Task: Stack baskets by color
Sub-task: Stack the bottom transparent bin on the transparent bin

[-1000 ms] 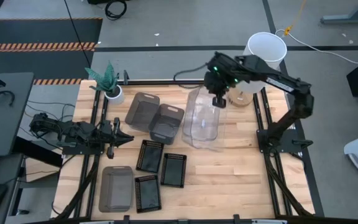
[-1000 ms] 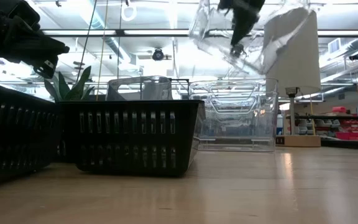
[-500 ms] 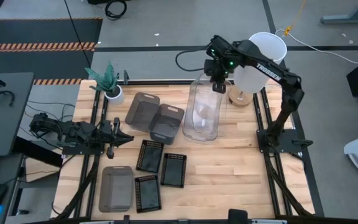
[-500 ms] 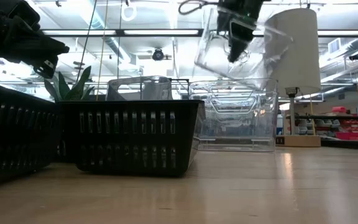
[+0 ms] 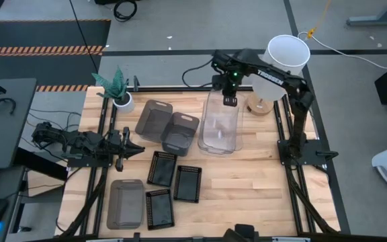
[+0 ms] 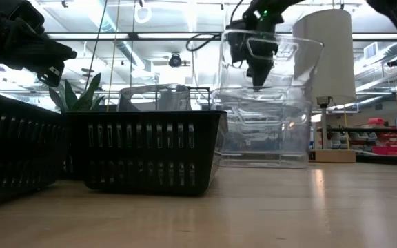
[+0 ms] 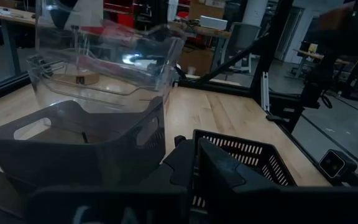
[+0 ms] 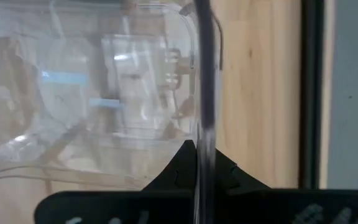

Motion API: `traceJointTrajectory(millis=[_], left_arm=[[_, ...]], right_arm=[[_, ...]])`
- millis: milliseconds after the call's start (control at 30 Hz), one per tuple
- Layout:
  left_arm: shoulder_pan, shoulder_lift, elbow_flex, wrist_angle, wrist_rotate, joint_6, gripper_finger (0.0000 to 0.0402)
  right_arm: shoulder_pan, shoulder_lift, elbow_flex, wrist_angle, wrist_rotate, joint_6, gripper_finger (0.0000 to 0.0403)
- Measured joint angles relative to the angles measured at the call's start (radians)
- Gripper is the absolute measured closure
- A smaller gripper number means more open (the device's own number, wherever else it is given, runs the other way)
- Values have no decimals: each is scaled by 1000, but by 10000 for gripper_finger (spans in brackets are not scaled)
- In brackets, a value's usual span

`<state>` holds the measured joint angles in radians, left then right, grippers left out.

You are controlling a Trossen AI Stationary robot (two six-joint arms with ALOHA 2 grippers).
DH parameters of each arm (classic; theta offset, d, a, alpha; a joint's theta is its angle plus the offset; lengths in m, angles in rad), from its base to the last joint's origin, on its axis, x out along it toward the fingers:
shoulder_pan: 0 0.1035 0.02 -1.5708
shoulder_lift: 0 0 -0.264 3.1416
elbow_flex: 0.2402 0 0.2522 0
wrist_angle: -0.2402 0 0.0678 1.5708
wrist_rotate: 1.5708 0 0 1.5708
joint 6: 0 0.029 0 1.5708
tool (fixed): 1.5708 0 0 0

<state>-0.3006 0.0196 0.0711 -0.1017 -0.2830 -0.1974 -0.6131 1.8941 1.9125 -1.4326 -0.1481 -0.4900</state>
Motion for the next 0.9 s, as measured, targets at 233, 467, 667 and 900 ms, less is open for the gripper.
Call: traceJointTrajectory(millis=[233, 467, 667, 900], left_arm=[[0, 0, 0, 0, 0, 0, 366], [0, 0, 0, 0, 0, 0, 373], [0, 0, 0, 0, 0, 0, 366], [0, 0, 0, 0, 0, 0, 373]], right_arm=[[13, 56, 0, -14, 0, 0, 395], [44, 104, -1, -23, 3, 45, 379], [74, 120, -2, -26, 51, 100, 325], [103, 115, 93, -144, 195, 205, 281]])
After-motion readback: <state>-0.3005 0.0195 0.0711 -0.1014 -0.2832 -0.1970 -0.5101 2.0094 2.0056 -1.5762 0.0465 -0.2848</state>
